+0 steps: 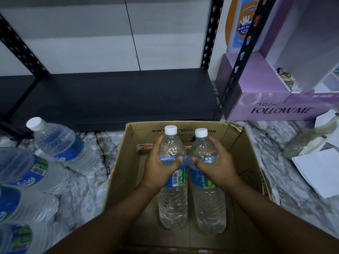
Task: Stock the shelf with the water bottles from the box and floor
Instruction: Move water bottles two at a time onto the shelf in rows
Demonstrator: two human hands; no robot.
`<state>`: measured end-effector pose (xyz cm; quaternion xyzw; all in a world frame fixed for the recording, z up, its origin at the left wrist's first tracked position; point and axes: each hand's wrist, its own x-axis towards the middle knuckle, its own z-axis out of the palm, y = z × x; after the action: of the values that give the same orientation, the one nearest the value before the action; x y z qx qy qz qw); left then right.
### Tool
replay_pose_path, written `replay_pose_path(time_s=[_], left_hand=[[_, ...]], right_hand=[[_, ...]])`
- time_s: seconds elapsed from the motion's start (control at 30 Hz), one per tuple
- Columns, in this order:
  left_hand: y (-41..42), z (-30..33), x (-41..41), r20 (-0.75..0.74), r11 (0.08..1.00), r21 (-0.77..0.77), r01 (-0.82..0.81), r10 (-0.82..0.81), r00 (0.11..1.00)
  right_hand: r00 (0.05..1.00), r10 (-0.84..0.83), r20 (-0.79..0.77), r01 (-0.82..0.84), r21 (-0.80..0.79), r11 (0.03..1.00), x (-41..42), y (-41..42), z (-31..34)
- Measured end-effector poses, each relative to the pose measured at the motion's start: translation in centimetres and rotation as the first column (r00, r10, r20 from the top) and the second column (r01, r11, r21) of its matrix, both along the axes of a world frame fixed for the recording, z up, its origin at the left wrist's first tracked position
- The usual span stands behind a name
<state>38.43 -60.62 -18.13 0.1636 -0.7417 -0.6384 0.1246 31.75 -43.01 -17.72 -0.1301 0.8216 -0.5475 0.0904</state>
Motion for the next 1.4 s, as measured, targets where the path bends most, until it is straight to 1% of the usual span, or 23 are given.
replay_pose_path(time_s=[0.13, 0.27, 0.4, 0.6, 0.73, 0.9, 1.07, 1.4], left_hand=[[-0.3, 0.7, 0.5, 0.013, 1.000, -0.024, 0.010, -0.010, 1.000], [-0.7, 2.3, 1.0, -0.009, 0.997, -0.071, 0.004, -0.005, 1.000], [-1.1, 3.9, 1.6, -0.014, 0.998, -0.056, 0.004, -0.004, 1.000], [-1.5, 7.7, 3.0, -0.052, 0.994, -0.103, 0.032, -0.037, 0.998], [-1.6, 10.8, 4.0, -0.098, 0.988, -0.152, 0.017, -0.032, 0.995], [-1.3, 16.9, 6.0, -0.105, 0.989, -0.144, -0.027, 0.012, 0.994], [-0.5, 26.2, 8.0, -0.100, 0.990, -0.141, 0.002, -0.016, 0.995], [0.2, 43.7, 9.9, -0.059, 0.992, -0.122, -0.035, 0.028, 0.998]], right_hand=[[0.998, -0.016, -0.066, 0.014, -0.023, 1.000, 0.0, -0.1, 1.0], [0.994, -0.015, -0.108, 0.013, -0.023, 1.000, 0.1, -0.2, 2.4], [0.991, 0.018, -0.131, -0.021, -0.022, 1.000, 0.1, -0.3, 3.9], [0.984, 0.026, -0.174, -0.030, -0.021, 0.999, 0.5, -0.5, 7.1], [0.979, 0.025, -0.205, -0.033, -0.039, 0.999, 1.3, -0.5, 10.5], [0.978, 0.001, -0.211, -0.012, -0.051, 0.999, 3.0, -0.1, 17.3], [0.983, -0.012, -0.184, 0.002, -0.053, 0.999, 4.9, 0.2, 26.4], [0.993, -0.037, -0.110, 0.029, -0.072, 0.997, 7.4, 0.6, 44.0]])
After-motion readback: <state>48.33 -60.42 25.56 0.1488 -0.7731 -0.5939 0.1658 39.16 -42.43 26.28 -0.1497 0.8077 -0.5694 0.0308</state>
